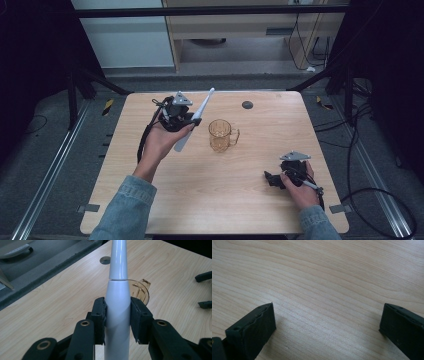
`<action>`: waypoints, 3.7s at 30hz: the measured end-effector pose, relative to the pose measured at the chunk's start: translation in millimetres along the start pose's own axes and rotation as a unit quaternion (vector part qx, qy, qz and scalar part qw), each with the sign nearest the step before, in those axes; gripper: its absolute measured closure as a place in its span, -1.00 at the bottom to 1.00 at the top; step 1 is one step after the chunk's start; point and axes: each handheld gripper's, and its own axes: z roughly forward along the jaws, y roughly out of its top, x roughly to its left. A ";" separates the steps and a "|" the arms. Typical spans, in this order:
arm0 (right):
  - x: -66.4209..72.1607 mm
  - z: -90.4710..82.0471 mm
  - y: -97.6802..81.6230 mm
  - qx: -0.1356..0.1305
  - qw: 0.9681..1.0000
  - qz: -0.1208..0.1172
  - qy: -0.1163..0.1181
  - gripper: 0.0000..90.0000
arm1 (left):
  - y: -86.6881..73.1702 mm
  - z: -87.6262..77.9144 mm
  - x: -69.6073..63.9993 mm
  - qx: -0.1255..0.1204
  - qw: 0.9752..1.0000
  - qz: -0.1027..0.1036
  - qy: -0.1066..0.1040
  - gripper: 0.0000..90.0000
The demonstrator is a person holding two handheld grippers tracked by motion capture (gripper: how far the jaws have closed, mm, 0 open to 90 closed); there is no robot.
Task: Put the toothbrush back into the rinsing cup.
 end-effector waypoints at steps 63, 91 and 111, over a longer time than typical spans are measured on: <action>-0.5 0.0 0.1 0.001 1.000 -0.004 0.001 -0.99 | 88.7 49.3 2.7 -0.059 0.998 -0.013 0.012 0.49; -0.2 0.1 0.1 0.000 1.000 -0.002 0.001 -0.99 | 84.4 91.7 -13.3 -0.074 0.997 -0.017 -0.019 0.49; -0.1 0.1 0.1 0.000 1.000 -0.002 0.002 -0.99 | 73.4 95.6 -11.8 -0.079 0.996 -0.024 -0.024 0.49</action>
